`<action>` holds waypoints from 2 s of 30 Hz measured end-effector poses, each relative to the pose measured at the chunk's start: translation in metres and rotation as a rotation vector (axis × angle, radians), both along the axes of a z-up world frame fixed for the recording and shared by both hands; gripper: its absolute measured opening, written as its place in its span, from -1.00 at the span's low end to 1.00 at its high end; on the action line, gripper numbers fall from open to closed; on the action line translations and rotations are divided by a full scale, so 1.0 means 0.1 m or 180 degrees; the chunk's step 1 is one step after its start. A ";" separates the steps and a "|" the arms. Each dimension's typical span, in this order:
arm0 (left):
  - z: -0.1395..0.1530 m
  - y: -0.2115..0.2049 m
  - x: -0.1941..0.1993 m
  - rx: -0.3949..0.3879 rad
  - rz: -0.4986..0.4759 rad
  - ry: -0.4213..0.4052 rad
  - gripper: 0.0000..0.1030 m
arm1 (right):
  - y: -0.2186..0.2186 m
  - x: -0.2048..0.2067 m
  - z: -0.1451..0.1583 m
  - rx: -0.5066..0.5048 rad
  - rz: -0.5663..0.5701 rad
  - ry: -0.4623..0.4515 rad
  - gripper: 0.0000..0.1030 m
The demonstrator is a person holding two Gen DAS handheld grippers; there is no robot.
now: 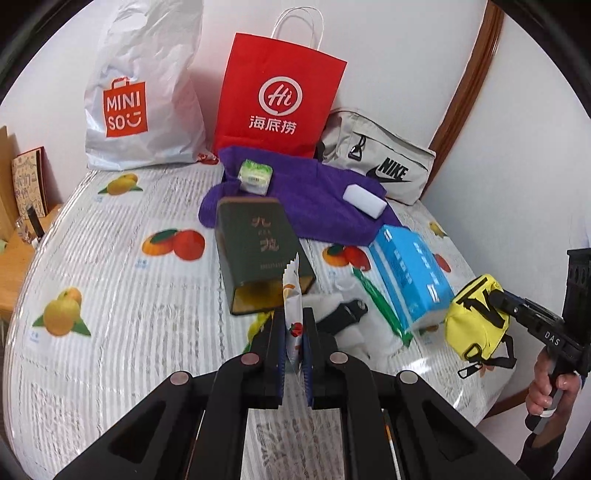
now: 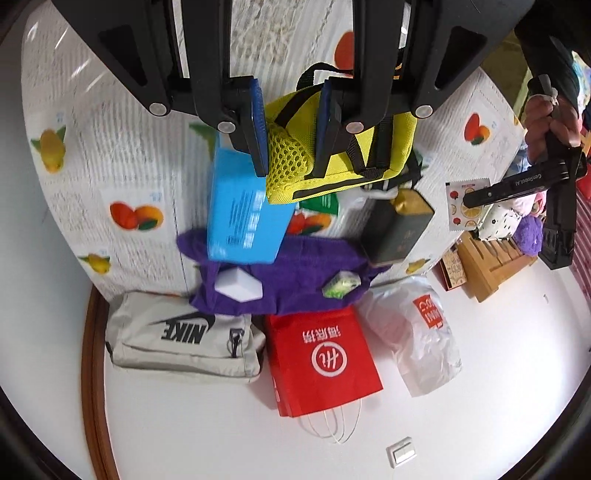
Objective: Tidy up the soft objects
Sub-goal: 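Carry both items onto the purple towel and open both tools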
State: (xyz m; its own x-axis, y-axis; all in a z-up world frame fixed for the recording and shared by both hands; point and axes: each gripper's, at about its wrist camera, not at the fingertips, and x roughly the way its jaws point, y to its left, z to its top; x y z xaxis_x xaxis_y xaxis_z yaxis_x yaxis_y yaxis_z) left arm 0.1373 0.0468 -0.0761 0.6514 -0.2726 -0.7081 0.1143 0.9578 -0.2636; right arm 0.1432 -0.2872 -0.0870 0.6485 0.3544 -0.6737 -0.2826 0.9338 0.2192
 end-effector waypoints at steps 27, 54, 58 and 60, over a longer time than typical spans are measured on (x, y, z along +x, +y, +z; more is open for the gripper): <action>0.24 0.04 1.06 -0.0015 0.0063 0.0023 -0.85 | 0.09 1.52 0.17 -0.0110 -0.0148 -0.0001 -0.55; -0.21 -0.07 2.35 0.0039 -0.0117 0.0487 -0.85 | 0.40 2.71 -0.40 -0.0662 -0.0251 0.0365 -0.55; -0.41 -0.11 2.55 -0.0004 -0.0195 0.0721 -0.85 | 0.37 2.76 -0.48 -0.0689 -0.0263 0.0469 -0.55; -0.46 -0.14 2.58 0.0033 -0.0200 0.0765 -0.84 | 0.36 2.76 -0.49 -0.0747 -0.0265 0.0477 -0.55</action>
